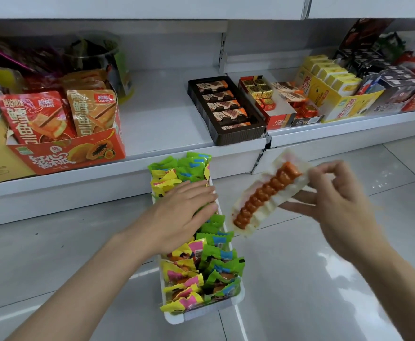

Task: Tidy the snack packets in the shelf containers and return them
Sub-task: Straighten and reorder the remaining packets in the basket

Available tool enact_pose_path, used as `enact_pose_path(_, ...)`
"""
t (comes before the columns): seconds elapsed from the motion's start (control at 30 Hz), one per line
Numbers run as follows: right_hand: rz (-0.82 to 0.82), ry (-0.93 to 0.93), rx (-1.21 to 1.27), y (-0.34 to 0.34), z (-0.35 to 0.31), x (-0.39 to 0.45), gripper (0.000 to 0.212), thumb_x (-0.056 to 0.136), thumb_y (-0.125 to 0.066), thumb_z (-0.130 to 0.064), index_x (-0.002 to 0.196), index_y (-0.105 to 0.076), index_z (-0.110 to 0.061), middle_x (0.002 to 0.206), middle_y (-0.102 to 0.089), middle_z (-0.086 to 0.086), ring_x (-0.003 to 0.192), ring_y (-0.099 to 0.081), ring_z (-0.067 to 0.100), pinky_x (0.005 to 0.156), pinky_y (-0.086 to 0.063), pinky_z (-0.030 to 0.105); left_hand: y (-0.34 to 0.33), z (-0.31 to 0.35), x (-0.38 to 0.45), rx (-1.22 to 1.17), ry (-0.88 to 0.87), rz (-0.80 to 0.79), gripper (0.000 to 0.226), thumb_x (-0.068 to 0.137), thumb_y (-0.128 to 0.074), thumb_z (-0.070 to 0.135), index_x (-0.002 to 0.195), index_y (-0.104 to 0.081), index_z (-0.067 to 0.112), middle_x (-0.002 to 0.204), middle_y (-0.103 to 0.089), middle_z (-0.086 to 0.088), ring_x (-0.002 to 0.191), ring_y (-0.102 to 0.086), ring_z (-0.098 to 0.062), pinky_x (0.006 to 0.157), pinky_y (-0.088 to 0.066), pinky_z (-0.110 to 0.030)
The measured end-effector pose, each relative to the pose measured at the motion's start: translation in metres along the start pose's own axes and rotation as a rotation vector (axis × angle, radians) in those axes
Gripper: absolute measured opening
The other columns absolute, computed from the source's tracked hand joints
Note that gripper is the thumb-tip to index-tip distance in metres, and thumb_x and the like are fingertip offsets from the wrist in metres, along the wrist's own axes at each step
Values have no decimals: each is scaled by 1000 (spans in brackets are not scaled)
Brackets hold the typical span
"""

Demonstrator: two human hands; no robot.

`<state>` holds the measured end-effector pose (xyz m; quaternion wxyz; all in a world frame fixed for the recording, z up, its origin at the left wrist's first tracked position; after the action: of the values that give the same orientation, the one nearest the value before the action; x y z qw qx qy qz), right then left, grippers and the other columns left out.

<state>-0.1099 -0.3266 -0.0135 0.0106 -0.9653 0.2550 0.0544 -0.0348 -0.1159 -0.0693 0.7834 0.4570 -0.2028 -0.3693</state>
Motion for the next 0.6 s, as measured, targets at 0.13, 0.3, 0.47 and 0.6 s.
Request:
enact_pose_path(0.13,55,27,-74,15,-40,19,12,104,-44,-16,93,-45,-16,73,-75,0,68,-75,27,54,-61,36,25,-3,-14,-435,129,278,51,98,-33,47,138,-57,26,142,-53,16,134,-41,6,112,-29,-15)
enact_pose_path(0.3,-60,-132,15,-16,-32,26,9,105,-45,-16,100,-50,-10,72,-75,3,63,-74,26,50,-58,31,-9,28,-27,-1381,242,112,46,90,-55,51,129,-62,26,127,-68,0,122,-62,-16,102,-49,-34)
enact_pose_path(0.47,-62,-206,40,-38,-11,31,22,104,-50,-23,117,-55,-7,87,-76,6,76,-76,25,58,-60,32,-26,51,-32,-1534,210,64,33,96,-58,14,129,-58,16,123,-68,-14,112,-67,-31,88,-56,-30)
enact_pose_path(0.6,-132,-202,30,-53,-3,30,21,99,-58,-23,113,-65,-9,87,-78,6,79,-76,22,60,-60,28,-26,33,-36,-1424,290,161,32,99,-52,3,127,-59,16,119,-71,-10,109,-69,-27,88,-56,-27)
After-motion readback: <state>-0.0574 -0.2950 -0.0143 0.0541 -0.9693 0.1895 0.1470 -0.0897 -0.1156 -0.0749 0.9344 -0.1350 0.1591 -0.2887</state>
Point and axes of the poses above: each hand's wrist, its own x-axis towards the middle knuckle, its own y-axis out of the back of the hand, z = x × y, the point moved 8 cm from there along x, towards the middle knuckle
